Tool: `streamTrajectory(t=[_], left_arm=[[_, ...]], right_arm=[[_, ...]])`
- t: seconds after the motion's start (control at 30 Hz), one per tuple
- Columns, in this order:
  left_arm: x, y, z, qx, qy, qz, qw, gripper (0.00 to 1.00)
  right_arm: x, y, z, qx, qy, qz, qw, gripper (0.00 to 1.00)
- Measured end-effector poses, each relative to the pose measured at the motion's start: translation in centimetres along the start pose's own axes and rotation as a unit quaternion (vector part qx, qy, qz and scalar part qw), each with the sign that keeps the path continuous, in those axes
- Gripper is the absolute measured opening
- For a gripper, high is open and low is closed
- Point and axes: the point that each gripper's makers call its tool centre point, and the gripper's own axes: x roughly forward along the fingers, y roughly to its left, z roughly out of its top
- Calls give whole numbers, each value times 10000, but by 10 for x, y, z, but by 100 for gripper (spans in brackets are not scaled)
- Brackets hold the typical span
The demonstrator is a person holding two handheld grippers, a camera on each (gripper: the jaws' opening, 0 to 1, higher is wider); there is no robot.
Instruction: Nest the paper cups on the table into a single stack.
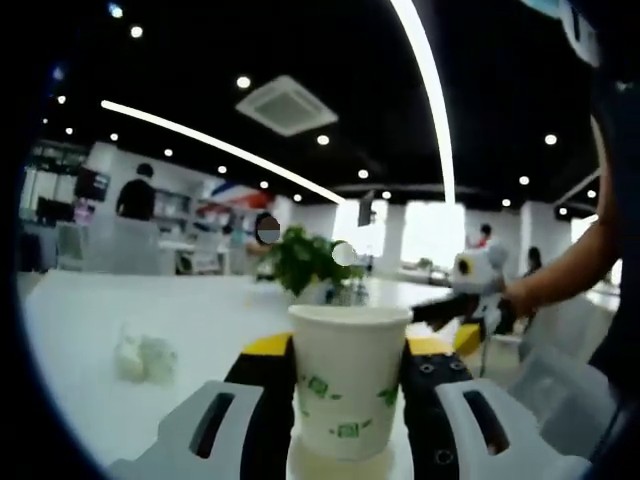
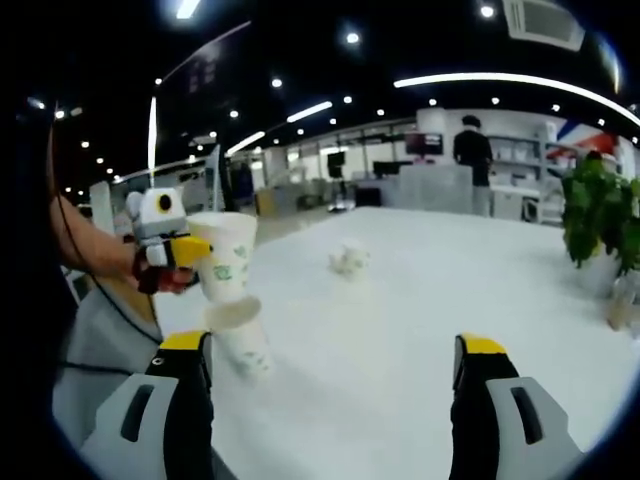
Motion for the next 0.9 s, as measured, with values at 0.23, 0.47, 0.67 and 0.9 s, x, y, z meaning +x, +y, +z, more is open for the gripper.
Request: streamTrajectory(t=[0.23,0.47,0.67,0.9], left_arm=[[0,2,-21,-72,224,-29,9997,39],[0,1,-43,18,589,-4,9983,40],[-2,1,-54,140,832,-6,9964,40],[-7,5,-64,293,1152,-3,9929,41]], right_arm=[[3,4,-1,11,2,46,10000,99],[0,4,1,4,-15,39,10000,99],[-1,5,-1,14,5,43,10000,99],[2,7,-3,23,10,74,10000,98]])
